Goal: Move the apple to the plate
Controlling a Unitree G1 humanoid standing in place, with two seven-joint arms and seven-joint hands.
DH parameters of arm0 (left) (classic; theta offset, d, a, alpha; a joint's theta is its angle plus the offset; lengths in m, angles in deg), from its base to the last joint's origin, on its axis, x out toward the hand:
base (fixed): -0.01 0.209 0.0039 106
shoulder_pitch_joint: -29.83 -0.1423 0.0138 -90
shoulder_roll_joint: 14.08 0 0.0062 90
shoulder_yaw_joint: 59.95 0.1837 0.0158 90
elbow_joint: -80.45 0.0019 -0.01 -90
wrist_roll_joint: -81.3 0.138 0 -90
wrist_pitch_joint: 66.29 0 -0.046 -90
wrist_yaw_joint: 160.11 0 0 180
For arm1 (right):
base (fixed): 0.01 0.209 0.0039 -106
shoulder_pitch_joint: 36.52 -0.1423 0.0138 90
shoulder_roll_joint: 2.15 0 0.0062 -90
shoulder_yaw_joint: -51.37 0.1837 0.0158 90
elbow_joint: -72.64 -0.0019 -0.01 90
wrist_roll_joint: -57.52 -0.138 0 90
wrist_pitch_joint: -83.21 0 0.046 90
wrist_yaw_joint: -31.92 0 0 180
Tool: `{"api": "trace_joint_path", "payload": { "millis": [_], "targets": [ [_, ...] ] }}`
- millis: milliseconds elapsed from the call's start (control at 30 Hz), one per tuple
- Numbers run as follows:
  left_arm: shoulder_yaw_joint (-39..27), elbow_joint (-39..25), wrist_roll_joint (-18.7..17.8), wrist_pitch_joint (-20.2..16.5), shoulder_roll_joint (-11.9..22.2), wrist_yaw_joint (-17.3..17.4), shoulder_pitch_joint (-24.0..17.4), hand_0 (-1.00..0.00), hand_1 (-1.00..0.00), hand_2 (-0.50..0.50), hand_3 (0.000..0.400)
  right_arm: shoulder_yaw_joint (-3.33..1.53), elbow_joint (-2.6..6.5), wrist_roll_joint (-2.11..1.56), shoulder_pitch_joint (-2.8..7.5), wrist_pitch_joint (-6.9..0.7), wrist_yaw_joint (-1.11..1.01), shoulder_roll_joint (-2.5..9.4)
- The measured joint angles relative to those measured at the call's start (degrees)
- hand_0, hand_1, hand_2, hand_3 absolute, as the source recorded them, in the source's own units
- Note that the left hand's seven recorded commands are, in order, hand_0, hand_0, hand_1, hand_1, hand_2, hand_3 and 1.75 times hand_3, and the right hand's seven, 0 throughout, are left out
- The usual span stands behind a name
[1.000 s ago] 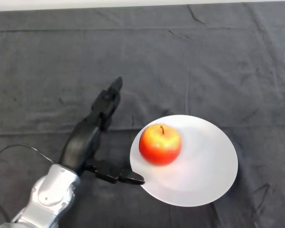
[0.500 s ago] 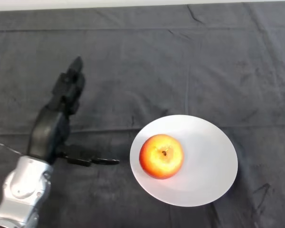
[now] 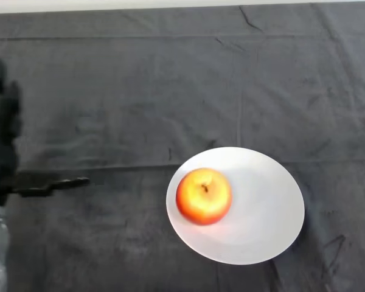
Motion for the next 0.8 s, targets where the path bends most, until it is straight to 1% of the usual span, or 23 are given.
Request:
{"api": "trace_joint_path", "payload": {
  "millis": [67, 267, 533, 700, 800],
  "targets": [
    [-1.84, 1.10, -1.87, 0.00, 0.04, 0.80, -0.03, 0.00, 0.00, 0.00, 0.000, 0.00, 0.01, 0.00, 0.00, 0.00, 0.00, 0.00],
    [-7.02, 5.15, -5.38, -0.01, 0.14, 1.85, -0.01, 0.00, 0.00, 0.00, 0.000, 0.00, 0.01, 0.00, 0.00, 0.00, 0.00, 0.01],
    [-11.38, 9.08, -7.52, -0.18, 0.23, 1.94, 0.06, 0.00, 0.00, 0.00, 0.000, 0.00, 0.01, 0.00, 0.00, 0.00, 0.00, 0.02],
    [-14.84, 9.70, -8.89, -0.57, 0.55, 3.16, 0.12, 0.00, 0.00, 0.00, 0.000, 0.00, 0.05, 0.00, 0.00, 0.00, 0.00, 0.05],
    [-16.97, 10.97, -10.73, -1.55, 1.40, 4.77, 0.22, 0.00, 0.00, 0.00, 0.000, 0.00, 0.03, 0.00, 0.00, 0.00, 0.00, 0.03]
  ]
}}
